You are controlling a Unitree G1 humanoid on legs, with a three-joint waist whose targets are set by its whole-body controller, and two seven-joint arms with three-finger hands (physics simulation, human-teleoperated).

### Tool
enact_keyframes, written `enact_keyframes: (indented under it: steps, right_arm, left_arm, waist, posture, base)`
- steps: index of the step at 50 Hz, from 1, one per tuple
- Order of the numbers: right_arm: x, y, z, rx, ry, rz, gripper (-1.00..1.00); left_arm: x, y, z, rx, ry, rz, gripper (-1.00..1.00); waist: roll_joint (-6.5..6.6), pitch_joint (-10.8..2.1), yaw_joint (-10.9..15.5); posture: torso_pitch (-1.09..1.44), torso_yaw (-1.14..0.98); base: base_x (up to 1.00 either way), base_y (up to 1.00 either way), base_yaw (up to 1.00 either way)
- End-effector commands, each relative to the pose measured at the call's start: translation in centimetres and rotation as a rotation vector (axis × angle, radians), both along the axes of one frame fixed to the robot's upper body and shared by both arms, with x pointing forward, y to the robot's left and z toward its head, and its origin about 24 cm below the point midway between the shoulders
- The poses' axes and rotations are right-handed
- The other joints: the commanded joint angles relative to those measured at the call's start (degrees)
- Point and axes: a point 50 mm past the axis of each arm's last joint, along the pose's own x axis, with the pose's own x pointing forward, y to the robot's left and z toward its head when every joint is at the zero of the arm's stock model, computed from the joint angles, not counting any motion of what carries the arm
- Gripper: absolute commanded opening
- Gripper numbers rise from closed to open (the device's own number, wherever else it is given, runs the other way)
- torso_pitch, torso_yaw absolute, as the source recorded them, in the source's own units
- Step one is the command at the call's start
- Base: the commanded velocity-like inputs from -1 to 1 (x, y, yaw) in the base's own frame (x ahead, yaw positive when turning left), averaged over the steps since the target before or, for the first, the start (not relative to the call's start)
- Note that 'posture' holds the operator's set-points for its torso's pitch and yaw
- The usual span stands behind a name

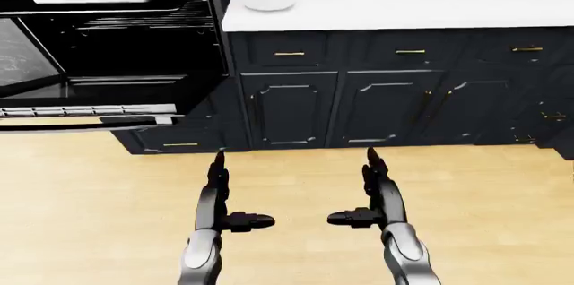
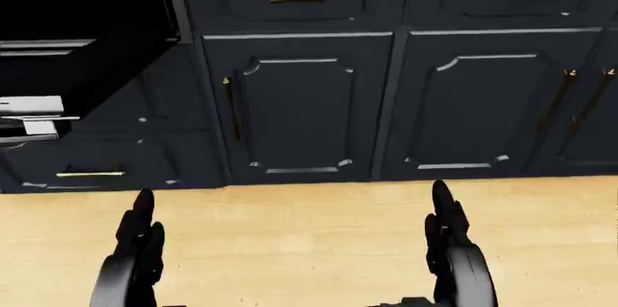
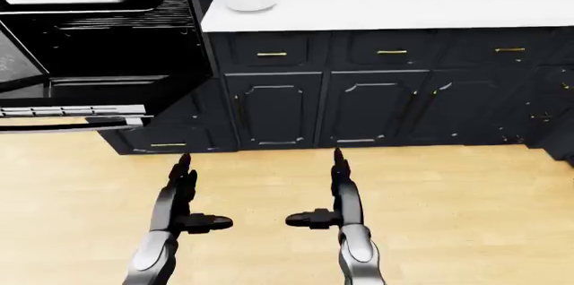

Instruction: Pick the sweet potato from the top rack in the oven and place it on the plate on the counter.

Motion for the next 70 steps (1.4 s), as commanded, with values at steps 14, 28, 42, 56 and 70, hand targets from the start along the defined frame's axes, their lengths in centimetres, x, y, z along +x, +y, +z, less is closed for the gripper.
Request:
enact_keyframes:
  steps: [14,28,42,56,70]
  right_arm:
    - [7.1,-0.6,19.0,-0.165,-0.402,0.031,1.0]
    - [5.9,-0.6,29.9,-0.224,-0.602,0.088,1.0]
    - [3.4,-0.2,34.5,-0.269,-0.694,0.125,1.0]
    - [5.3,0.0,39.8,-0.314,-0.744,0.156,1.0]
    - [4.7,0.6,40.9,-0.354,-0.761,0.171,1.0]
  left_arm:
    - [4.8,2.3,20.2,0.131,-0.424,0.031,1.0]
    - [4.3,3.0,30.0,0.164,-0.596,0.032,1.0]
    - [0.3,4.3,33.5,0.21,-0.691,0.077,1.0]
    - [2.0,4.5,38.8,0.275,-0.75,0.082,1.0]
    - [0.8,5.6,39.3,0.265,-0.774,0.114,1.0]
  waist:
    - [0.09,-5.08,0.6]
    - [-1.21,-2.48,0.1]
    - [4.74,-1.59,-0.3]
    - [-2.82,-1.3,0.9]
    - [4.18,-0.9,0.1]
  posture:
    - [0.0,0.0]
    - [0.0,0.0]
    - [0.0,0.0]
    - [0.0,0.0]
    - [0.0,0.0]
  base:
    - [0.0,0.0,0.0]
    - [0.33,0.0,0.0]
    - [0.42,0.0,0.0]
    - [0.43,0.0,0.0]
    - [0.42,0.0,0.13]
